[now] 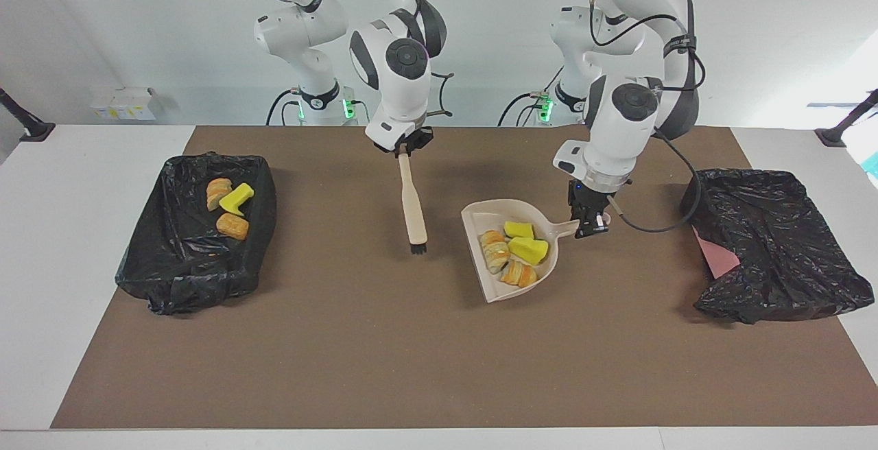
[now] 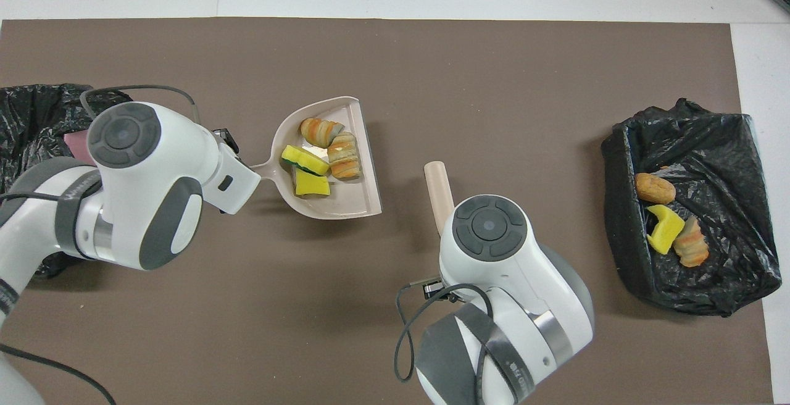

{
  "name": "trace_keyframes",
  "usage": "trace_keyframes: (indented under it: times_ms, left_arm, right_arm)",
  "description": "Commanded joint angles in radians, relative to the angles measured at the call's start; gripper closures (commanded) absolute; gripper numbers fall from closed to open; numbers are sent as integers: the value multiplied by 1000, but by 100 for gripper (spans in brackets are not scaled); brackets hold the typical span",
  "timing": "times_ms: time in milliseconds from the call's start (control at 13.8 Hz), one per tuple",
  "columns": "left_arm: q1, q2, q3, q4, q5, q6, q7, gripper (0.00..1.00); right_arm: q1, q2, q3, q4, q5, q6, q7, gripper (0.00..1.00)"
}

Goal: Sweep and dump trash in bin
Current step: 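Carry the loaded dustpan toward the black bag with the left gripper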

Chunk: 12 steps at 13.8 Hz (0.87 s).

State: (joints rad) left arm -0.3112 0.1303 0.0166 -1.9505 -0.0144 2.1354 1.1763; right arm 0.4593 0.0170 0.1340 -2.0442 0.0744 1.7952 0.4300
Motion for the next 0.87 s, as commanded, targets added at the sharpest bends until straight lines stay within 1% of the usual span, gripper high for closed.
trace_keyframes:
  times_ms: [0, 145, 290, 362, 580, 797]
  left_arm:
    - [70, -11, -9, 97, -58, -132, 101, 100]
    - [128, -29, -3, 122, -81, -192, 199, 100]
    - [197, -50, -1, 125, -105, -209, 293, 100]
    - [227, -52, 3, 128, -107, -222, 325, 100]
    - [322, -43, 6, 195, -107, -278, 416, 100]
    - [433, -43, 6, 197, -107, -282, 511, 100]
  right_arm:
    - [1, -29, 44, -7, 45, -20, 116, 100]
    - [12, -54, 67, -37, 82, -13, 171, 100]
    - [34, -83, 67, -73, 126, -8, 182, 100]
    - [50, -95, 67, -85, 139, -8, 191, 100]
    - [90, -127, 69, -117, 171, -4, 234, 100]
    - [96, -159, 69, -163, 208, 9, 234, 100]
